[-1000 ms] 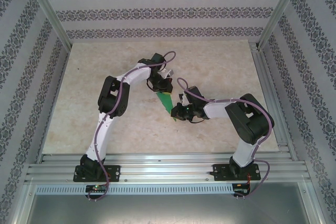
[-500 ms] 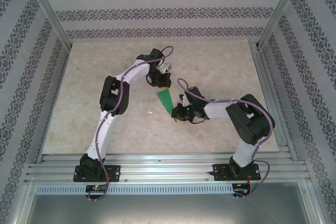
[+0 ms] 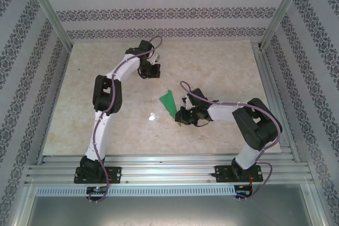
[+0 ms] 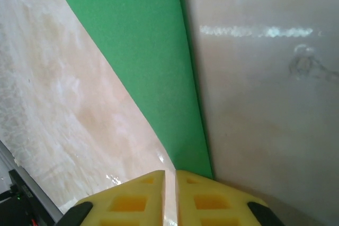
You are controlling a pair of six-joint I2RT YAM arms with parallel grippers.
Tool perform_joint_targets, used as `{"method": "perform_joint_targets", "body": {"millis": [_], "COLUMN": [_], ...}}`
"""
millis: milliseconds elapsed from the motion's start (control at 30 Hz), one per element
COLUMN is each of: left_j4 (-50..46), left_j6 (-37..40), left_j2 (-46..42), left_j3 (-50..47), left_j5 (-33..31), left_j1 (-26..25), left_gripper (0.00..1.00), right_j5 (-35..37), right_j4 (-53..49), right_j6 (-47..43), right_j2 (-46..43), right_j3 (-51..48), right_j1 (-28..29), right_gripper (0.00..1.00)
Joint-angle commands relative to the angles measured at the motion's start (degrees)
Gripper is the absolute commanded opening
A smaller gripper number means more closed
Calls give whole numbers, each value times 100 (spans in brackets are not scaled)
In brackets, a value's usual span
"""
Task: Fold a paper plane with a square sheet of paper (fold left side to right side)
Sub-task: Fold the wing for the fifth time at the center of the table, then pick up the paper plane at the center of the table.
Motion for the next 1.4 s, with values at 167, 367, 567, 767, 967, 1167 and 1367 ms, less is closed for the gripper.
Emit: {"method": "perform_joint_targets", "body": {"millis": [167, 367, 567, 767, 967, 1167, 1367], "left_j4": [580, 1519, 2225, 2404, 1978, 1557, 1273], "left_j6": [102, -335, -952, -1577, -1884, -2060, -2093], "left_j2": [-2445, -3984, -5686, -7203, -8393, -9421, -9921], "left_j3": [-1526, -3520, -5648, -7054, -7719, -8204, -8382], "left_j5": [-209, -156, -708, -1582, -2443, -2787, -2903], "left_j1": [45, 33, 37, 46, 78, 92, 96], "left_gripper": [8, 8, 18, 35, 49, 60, 63], "right_j5": [184, -87, 1802, 3851, 4316, 4848, 5375], "right_j4": [-1228, -608, -2377, -4145, -4778, -5346, -5863], "right_j6": [-643, -202, -992, -1742, -1993, -2252, -2542], "right_j2": [-1079, -893, -800, 295, 1614, 2792, 3658], "right_j3": [488, 185, 1122, 3040, 4853, 6312, 7266], "right_j1": [-165, -24, 429, 1291, 1698, 1758, 1818], "right_gripper": [22, 13, 29, 40, 40, 41, 42]}}
